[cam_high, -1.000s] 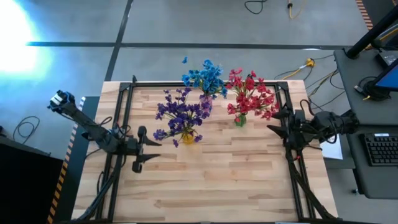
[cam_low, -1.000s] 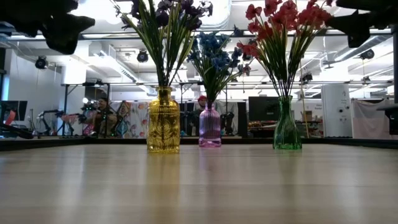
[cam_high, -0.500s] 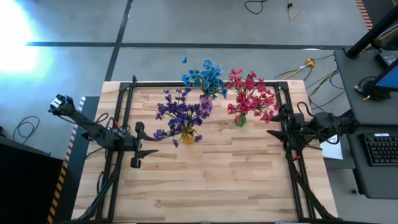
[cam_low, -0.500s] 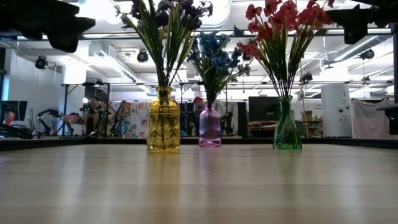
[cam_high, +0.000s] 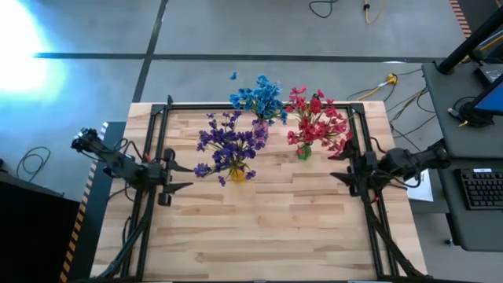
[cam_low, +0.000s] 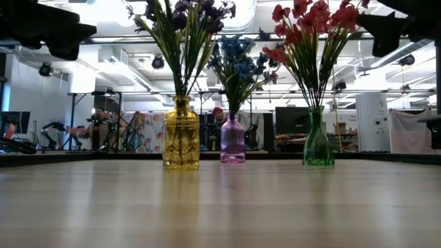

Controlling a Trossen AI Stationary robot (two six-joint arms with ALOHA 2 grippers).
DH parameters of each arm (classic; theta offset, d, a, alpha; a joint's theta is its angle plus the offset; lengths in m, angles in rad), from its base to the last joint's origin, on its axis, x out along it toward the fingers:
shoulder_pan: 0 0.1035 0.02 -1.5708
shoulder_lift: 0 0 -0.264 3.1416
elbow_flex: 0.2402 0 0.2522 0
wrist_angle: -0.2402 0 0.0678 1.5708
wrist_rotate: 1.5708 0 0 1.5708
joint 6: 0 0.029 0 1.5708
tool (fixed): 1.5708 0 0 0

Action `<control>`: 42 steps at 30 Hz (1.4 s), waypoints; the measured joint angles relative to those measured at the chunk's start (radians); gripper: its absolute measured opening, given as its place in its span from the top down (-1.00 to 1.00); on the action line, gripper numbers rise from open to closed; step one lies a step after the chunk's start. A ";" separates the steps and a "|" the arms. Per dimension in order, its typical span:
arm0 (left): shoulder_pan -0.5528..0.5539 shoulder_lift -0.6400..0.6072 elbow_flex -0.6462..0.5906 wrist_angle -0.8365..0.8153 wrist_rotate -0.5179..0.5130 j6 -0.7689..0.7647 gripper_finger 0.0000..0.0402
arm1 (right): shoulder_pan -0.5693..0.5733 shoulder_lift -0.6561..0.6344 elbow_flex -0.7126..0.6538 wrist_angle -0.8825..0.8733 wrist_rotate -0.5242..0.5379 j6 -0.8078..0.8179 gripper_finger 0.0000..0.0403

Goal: Sort flowers into vase by color
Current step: Return to Home Position

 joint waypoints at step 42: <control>0.004 -0.113 0.000 -0.100 -0.151 0.005 0.13 | 0.000 0.007 -0.117 0.204 0.094 -0.136 -0.21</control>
